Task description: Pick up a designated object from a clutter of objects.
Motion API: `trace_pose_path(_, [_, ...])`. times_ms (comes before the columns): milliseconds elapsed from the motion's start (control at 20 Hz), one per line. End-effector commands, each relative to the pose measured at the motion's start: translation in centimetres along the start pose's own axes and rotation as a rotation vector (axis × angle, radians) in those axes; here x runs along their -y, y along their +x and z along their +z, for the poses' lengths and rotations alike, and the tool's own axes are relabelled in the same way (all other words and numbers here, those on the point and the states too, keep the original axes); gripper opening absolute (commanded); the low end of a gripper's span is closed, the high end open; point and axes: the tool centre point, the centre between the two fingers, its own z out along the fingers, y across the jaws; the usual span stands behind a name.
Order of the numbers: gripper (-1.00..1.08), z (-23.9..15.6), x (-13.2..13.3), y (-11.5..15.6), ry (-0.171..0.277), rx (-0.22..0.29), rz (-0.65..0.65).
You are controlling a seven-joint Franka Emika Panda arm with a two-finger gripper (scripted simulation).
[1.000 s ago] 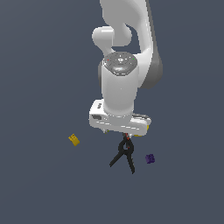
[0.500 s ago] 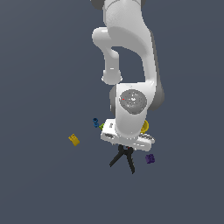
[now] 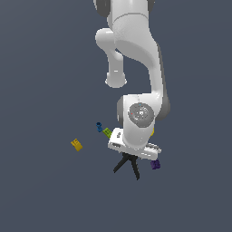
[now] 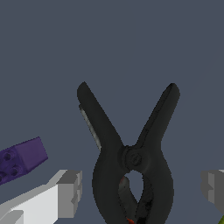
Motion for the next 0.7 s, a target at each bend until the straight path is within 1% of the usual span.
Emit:
trace_pose_path(0, [1.0, 0.0, 0.0, 0.0, 0.0, -0.001, 0.001])
trace_pose_path(200, [1.0, 1.0, 0.0, 0.0, 0.0, -0.001, 0.001])
trace_pose_path(500, [1.0, 4.1, 0.0, -0.1, 0.0, -0.001, 0.002])
trace_pose_path(650, [1.0, 5.0, 0.0, 0.0, 0.0, -0.002, 0.002])
